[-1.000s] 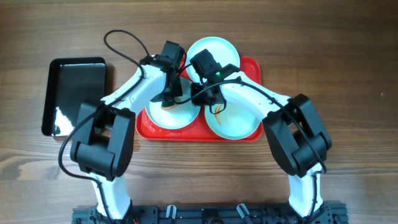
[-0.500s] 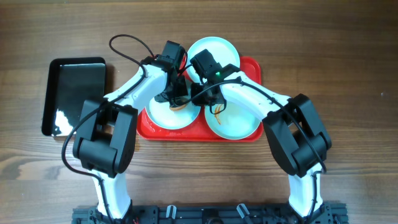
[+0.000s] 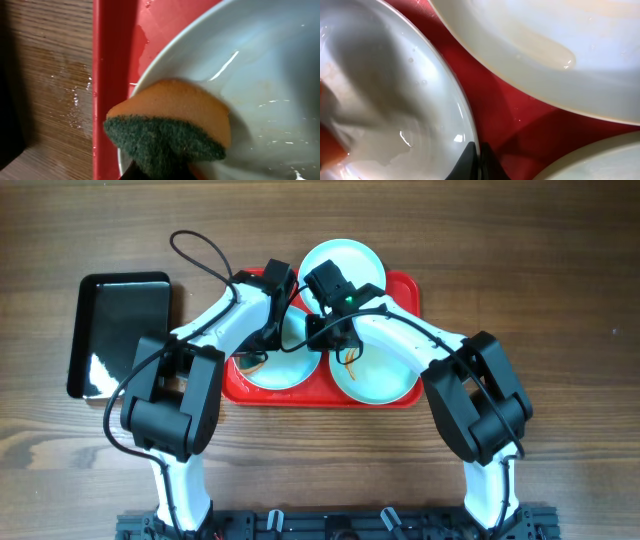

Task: Clean dirty plates on tray and stack at the side
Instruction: 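Scrub the left plate's rim with the sponge in the left gripper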

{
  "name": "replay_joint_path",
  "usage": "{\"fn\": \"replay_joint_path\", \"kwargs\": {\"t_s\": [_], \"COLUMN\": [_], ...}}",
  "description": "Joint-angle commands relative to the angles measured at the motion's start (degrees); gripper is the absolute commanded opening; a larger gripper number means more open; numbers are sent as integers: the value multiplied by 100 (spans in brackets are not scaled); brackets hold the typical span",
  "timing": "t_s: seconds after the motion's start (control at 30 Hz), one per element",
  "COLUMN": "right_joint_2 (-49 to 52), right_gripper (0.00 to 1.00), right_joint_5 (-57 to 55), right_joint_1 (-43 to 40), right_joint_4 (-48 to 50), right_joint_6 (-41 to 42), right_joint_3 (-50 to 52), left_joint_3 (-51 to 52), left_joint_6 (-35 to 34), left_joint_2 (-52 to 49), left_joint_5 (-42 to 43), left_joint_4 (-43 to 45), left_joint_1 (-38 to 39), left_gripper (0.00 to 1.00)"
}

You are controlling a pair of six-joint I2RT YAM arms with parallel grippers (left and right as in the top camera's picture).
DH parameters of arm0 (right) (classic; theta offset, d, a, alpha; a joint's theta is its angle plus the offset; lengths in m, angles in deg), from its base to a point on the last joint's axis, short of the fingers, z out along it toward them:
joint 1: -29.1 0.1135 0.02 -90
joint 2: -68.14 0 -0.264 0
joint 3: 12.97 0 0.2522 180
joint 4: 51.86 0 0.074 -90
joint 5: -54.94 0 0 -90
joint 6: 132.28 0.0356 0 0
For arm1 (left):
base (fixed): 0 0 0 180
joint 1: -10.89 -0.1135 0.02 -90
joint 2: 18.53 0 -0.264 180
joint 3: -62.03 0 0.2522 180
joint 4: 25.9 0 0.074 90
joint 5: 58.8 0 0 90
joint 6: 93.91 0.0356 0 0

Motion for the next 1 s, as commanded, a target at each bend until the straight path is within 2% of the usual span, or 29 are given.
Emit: {"fn": "replay_joint_path", "kwargs": {"t_s": [0.0, 0.1, 0.23, 0.43, 0.57, 0.77, 0.9, 0.97], "right_joint_2": [-179, -179, -179, -179, -179, -179, -179, -179], "right_gripper": [4, 4, 4, 4, 4, 4, 4, 4], "right_joint_5": [-85, -85, -83, -83, -83, -83, -83, -83], "right_joint_1": [-20, -20, -20, -20, -20, -20, -20, -20], "right_joint_4": [7, 11, 28, 15, 13, -4, -13, -11], "right_joint_6": [0, 2, 4, 4, 4, 2, 0, 2], "right_joint_3": [4, 4, 4, 4, 4, 4, 4, 4], "left_joint_3": [-319, -479, -457, -57, 273, 778, 807, 807], "left_joint_6": [-256, -439, -439, -439, -442, -426, -245, -240], "left_joint_2": [35, 186, 221, 146, 50, 37, 39, 42], "left_joint_5": [-321, -111, 861, 2055, 2441, 2264, 1526, 787], "left_joint_4": [-87, 31, 455, 957, 999, 1069, 717, 474], "left_joint_1": [-2, 15, 13, 63, 96, 81, 57, 57], "left_gripper": [4, 4, 4, 4, 4, 4, 4, 4]}}
